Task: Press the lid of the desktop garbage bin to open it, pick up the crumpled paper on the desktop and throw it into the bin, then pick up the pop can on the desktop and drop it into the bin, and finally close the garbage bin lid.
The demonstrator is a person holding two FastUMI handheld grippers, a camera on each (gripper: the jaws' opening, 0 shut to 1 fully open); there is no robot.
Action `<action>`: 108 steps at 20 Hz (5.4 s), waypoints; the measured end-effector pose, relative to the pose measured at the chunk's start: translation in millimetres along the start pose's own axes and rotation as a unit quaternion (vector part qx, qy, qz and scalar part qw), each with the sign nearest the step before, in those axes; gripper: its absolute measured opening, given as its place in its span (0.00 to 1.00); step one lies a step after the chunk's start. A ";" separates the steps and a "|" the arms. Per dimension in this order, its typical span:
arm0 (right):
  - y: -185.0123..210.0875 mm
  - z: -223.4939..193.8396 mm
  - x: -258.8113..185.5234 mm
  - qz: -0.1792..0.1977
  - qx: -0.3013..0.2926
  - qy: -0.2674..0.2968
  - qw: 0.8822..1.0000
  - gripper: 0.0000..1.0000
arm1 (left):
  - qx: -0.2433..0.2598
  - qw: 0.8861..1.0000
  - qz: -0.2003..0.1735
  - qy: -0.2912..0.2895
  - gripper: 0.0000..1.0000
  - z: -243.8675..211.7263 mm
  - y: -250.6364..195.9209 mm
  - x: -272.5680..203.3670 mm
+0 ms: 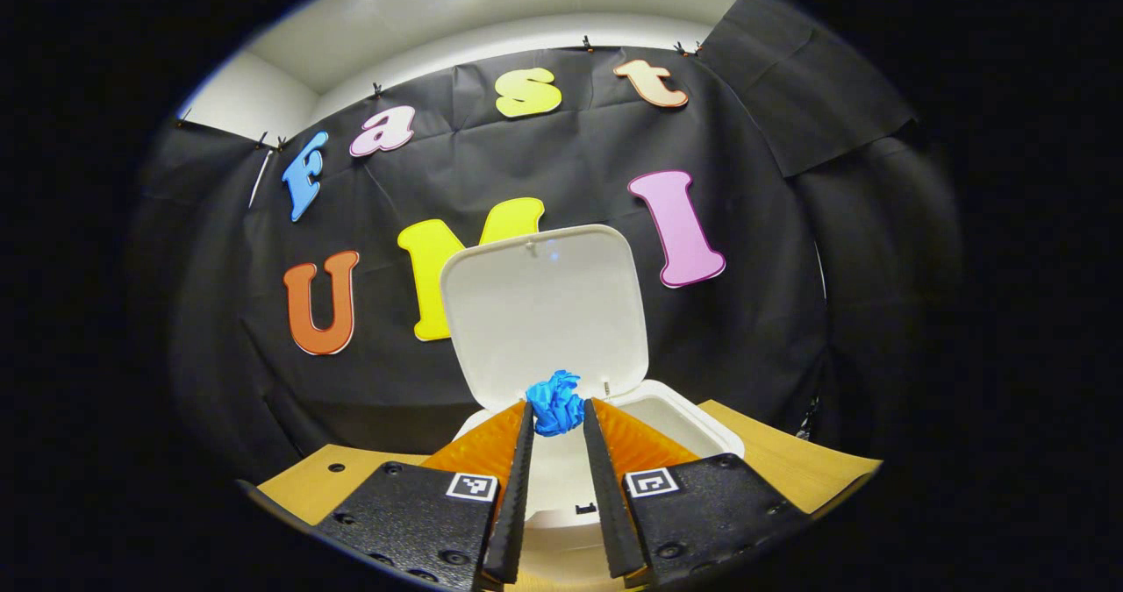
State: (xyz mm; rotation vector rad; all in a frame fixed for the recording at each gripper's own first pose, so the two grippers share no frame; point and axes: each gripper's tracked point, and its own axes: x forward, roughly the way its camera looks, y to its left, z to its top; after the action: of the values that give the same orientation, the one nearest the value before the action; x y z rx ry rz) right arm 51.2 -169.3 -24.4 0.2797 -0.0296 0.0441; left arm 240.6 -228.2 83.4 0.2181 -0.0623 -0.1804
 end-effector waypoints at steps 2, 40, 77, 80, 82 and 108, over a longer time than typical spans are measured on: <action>3.4 -1.6 -0.5 0.002 -0.004 0.004 1.000 0.80 | 0.001 1.000 0.013 -0.001 0.39 -0.9 2.4 3.4; 82.6 -39.9 -10.7 0.002 -0.089 0.068 0.994 0.80 | -0.079 0.994 0.073 -0.025 0.98 -102.7 110.5 -195.1; 289.4 103.7 49.7 0.024 -0.159 0.094 0.983 0.80 | -0.083 0.995 0.028 0.043 0.99 -138.2 147.5 -249.5; 287.6 131.1 74.8 0.005 -0.139 0.074 0.988 0.80 | -0.100 0.994 0.028 0.045 0.99 -140.1 152.8 -249.0; 289.1 139.5 94.9 -0.002 -0.145 0.069 0.987 0.80 | -0.105 0.993 0.032 0.052 0.99 -142.8 154.9 -247.9; 250.8 69.2 278.8 -0.112 -0.114 0.172 0.972 0.81 | -0.093 0.993 0.023 0.073 0.99 -157.6 162.0 -243.0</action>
State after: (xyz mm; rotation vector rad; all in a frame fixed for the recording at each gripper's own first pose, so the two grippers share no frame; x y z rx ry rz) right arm 316.1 63.3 121.0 0.0414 0.3400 -0.1359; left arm 42.6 5.3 -44.6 0.0440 0.0948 -0.1225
